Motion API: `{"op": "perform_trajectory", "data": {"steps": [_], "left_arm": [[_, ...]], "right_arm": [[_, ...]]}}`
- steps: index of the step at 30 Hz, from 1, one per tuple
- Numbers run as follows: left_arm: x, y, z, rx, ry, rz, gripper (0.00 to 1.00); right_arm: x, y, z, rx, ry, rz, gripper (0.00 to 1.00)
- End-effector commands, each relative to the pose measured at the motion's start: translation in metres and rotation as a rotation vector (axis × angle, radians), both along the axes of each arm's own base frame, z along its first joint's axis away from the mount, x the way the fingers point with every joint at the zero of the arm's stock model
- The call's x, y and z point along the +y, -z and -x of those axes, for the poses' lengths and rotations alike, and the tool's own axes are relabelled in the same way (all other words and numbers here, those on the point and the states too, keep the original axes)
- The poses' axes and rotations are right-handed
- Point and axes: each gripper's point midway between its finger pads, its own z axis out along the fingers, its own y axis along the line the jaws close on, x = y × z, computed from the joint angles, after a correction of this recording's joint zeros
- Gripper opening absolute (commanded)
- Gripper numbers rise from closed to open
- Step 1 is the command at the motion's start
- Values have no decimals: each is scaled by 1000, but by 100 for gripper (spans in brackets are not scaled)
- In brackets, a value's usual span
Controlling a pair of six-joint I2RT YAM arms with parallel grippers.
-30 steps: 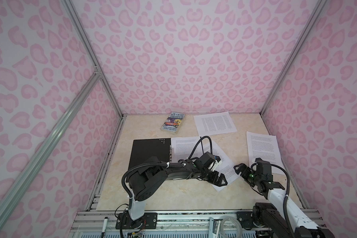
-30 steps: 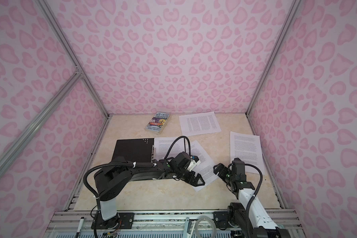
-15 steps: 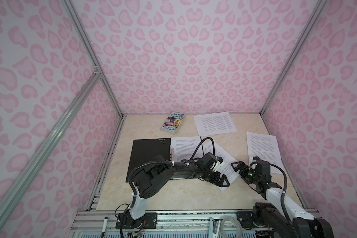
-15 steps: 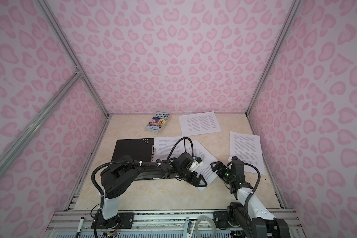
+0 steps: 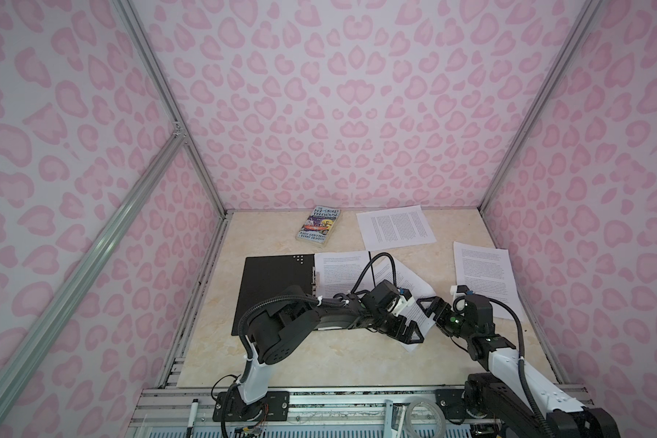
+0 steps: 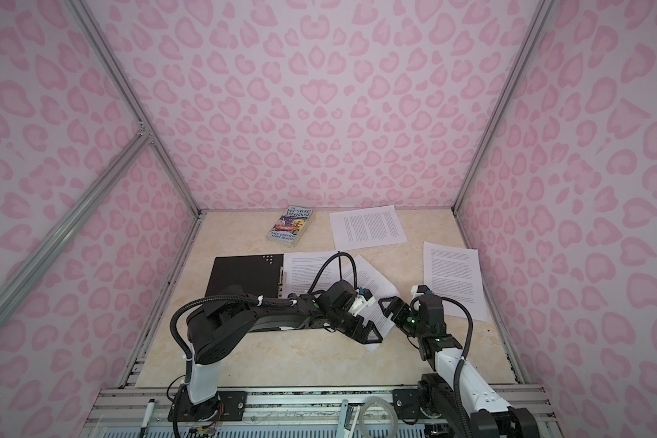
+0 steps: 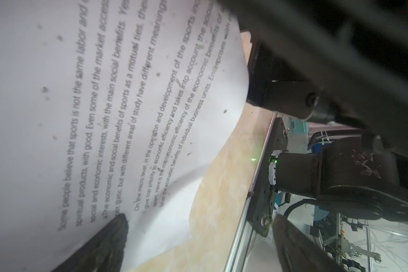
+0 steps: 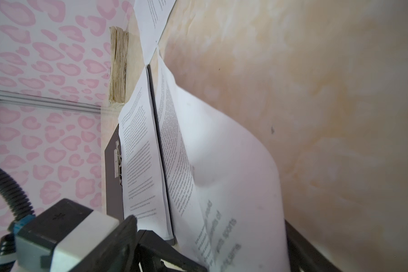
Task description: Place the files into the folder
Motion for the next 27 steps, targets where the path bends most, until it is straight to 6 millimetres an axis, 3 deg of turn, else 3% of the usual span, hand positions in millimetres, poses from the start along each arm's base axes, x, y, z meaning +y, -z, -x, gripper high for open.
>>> {"op": "perform_trajectory", "data": {"steps": [1, 14, 23, 27], "left_arm": [[14, 20, 3, 31, -23, -91, 97], [15, 19, -2, 45, -38, -80, 97], [13, 16, 0, 54, -31, -62, 97], [12, 11, 0, 50, -27, -42, 97]], "right_arm": [[13, -8, -4, -42, -32, 1, 88], [33, -19, 11, -72, -54, 12, 84], [20, -8, 15, -76, -48, 135, 83], [14, -3, 8, -66, -39, 204, 71]]}}
